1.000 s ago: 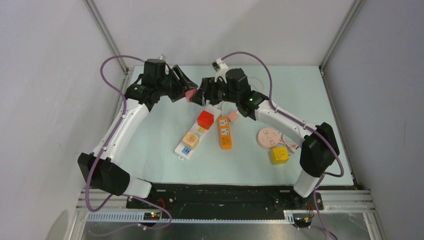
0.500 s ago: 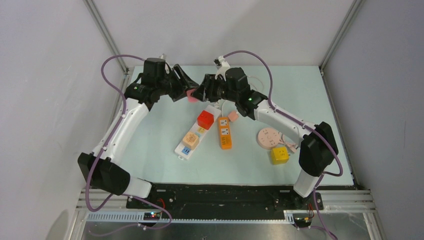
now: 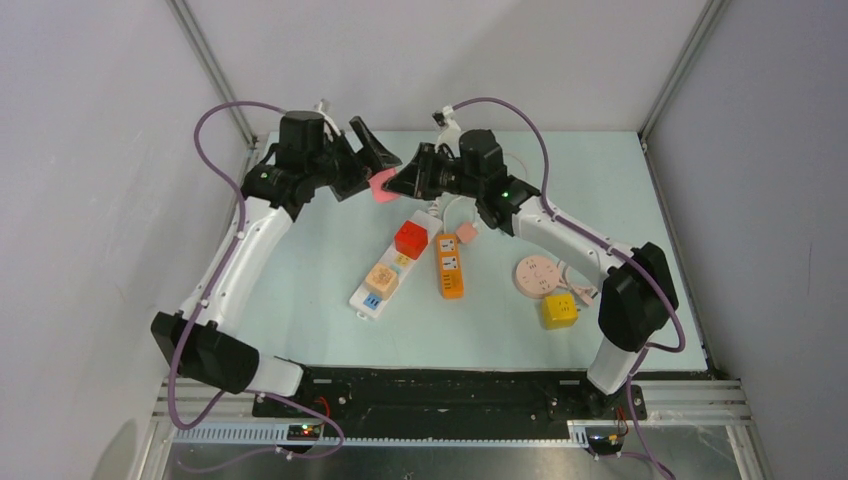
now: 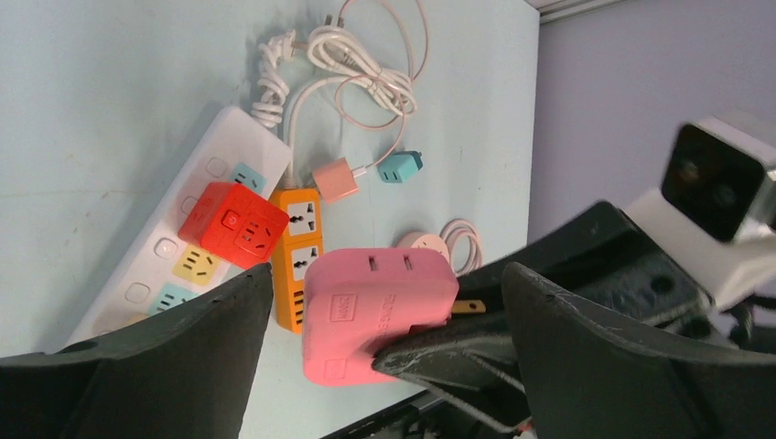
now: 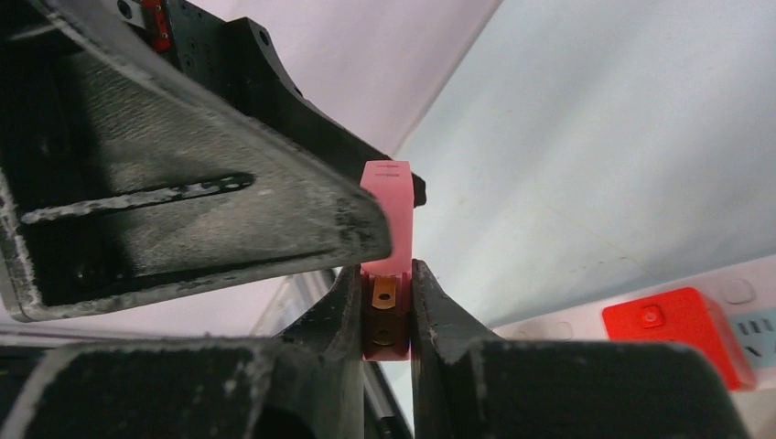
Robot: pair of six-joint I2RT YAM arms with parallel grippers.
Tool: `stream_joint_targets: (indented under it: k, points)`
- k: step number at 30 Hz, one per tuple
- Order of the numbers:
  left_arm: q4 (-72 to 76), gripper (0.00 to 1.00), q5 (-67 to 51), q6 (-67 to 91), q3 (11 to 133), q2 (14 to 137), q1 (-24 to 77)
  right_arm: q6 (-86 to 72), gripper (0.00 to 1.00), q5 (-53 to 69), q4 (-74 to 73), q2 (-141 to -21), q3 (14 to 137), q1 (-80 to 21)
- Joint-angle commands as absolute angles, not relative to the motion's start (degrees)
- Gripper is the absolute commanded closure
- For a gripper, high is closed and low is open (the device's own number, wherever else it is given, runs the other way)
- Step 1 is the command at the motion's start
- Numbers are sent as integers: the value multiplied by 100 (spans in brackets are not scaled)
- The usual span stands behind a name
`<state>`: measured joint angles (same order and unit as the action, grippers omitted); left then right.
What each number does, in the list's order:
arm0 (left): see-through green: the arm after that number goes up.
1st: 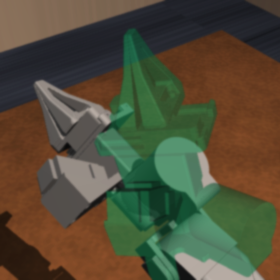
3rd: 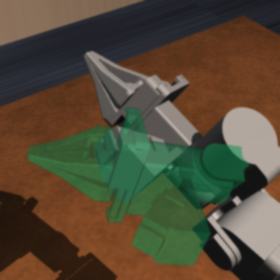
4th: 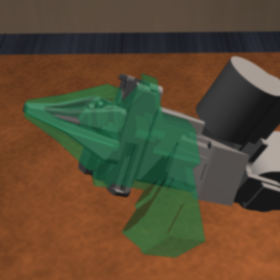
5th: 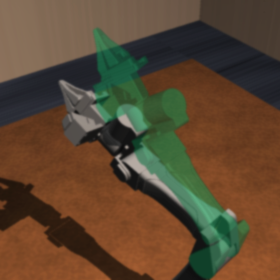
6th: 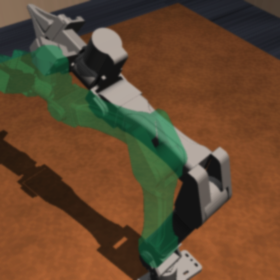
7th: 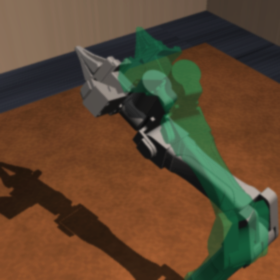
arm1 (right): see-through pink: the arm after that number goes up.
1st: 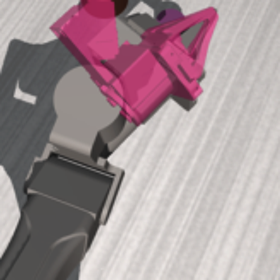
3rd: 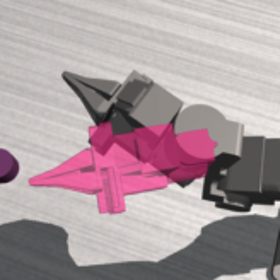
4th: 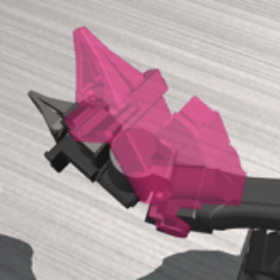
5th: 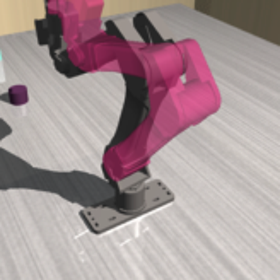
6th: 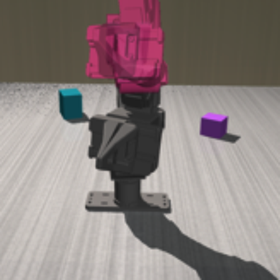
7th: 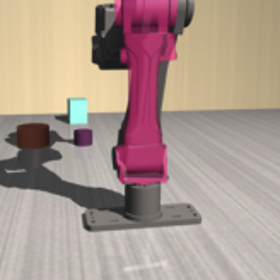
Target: Insert the plug
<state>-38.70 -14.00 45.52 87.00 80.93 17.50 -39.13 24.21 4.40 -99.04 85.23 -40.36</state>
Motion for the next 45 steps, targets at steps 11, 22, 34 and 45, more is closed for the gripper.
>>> stream_joint_targets:
  k: [11,22,34,45]
  points:
    - [-1770,9,-1935,4385,8263,6500,1718,-7553,100,4612,3615,-9647,8235,-3190]
    - [148,26,-2529,5590,7436,6539,1727,-9565,100,4294,5164,-9894,8311,-3129]
    - [228,46,-2628,6179,7357,6876,1797,-9193,100,4232,4843,-9932,8323,-3168]
    - [229,60,-2501,5955,7302,6886,1907,-8445,100,4198,3828,-9796,8398,-3242]
